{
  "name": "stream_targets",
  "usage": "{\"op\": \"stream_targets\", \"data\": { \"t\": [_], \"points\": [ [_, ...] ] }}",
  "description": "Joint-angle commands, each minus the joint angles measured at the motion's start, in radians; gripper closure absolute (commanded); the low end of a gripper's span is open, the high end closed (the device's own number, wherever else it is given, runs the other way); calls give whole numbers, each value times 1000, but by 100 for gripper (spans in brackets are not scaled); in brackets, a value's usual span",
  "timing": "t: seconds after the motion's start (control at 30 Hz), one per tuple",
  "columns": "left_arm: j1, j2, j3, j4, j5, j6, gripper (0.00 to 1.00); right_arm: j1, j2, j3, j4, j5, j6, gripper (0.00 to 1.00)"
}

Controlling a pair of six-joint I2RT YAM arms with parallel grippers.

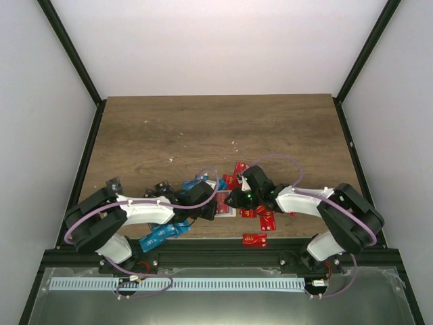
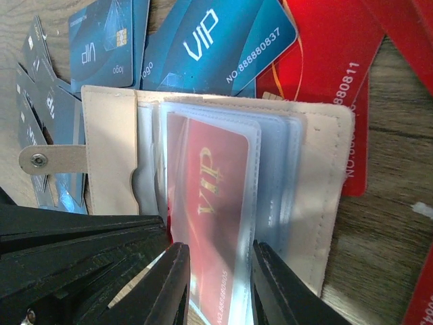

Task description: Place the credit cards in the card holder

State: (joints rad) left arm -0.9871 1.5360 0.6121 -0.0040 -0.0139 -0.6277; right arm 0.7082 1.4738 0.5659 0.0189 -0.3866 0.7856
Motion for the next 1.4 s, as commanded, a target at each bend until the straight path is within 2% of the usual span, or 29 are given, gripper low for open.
{"op": "stream_targets", "data": {
  "t": [0.0,0.33,0.6,0.9,1.17,1.37],
  "points": [
    [2,17,-21,4,8,-8,96,-6,19,26,52,-47,-1,73],
    [3,-9,-24,21,15,-12,96,-6,5,23,98,-120,2,73],
    [4,-147,18,-109,-69,-16,96,3,24,36,122,-141,6,74],
    [6,-324,-37,-214,-142,-52,96,76,95,130,114,-128,20,74],
    [8,-530,-126,-291,-173,-102,92,159,211,273,76,-125,23,64],
    [7,-617,-169,-298,-136,-102,90,175,177,296,29,-116,15,56]
  ]
}}
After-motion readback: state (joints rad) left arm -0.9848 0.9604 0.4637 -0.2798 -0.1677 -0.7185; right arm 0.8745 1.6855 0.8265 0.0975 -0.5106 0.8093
